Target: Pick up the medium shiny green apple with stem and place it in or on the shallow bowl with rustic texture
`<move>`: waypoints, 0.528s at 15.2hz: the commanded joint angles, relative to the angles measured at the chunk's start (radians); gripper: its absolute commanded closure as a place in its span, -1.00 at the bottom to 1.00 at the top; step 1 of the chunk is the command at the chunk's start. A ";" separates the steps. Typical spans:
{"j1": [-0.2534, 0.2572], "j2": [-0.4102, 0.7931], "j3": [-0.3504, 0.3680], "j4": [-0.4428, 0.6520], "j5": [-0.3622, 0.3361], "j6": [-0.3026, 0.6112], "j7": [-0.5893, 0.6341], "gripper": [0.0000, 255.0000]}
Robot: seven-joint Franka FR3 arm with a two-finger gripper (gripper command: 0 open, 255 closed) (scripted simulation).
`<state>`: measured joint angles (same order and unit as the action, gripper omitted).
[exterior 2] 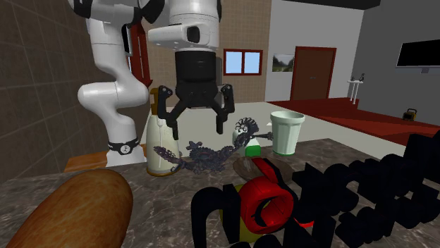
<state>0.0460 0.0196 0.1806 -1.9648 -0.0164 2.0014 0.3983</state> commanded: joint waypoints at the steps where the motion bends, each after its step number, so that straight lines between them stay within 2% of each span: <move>1: 0.010 0.077 0.009 0.075 -0.016 0.013 0.032 -1.00; 7: 0.045 0.302 0.013 0.319 -0.066 0.025 0.104 -1.00; 8: 0.047 0.311 0.012 0.330 -0.067 0.024 0.106 -1.00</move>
<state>0.0891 0.3056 0.1931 -1.6663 -0.0785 2.0282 0.4977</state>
